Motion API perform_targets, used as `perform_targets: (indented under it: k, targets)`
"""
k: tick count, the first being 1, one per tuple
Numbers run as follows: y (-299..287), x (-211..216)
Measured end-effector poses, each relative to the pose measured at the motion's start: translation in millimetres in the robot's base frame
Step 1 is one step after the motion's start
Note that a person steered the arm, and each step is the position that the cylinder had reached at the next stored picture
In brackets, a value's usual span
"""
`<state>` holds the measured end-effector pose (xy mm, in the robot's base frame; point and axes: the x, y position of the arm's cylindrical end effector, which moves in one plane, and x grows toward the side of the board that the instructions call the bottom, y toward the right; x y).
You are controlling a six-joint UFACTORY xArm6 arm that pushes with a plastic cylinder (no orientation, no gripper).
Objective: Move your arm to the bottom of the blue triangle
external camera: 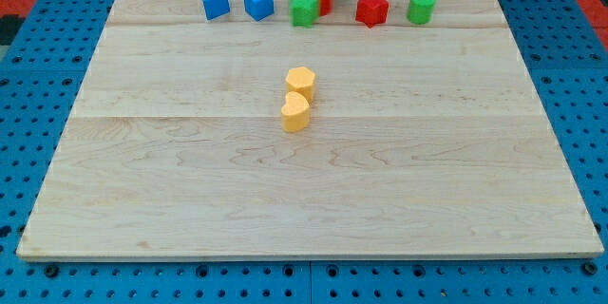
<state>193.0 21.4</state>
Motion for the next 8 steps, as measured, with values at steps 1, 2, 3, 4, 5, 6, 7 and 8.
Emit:
perform_targets:
  k: [1, 2, 3, 4, 5, 6, 7, 8]
  targets:
    - [-19.5, -0.6]
    - [-31.3, 2.3]
    - [-28.6, 15.4]
    - [-12.7, 30.6]
    - [8.9, 44.9]
    - [7.1, 111.4]
    - [-34.2, 157.6]
    - [-155.8, 169.2]
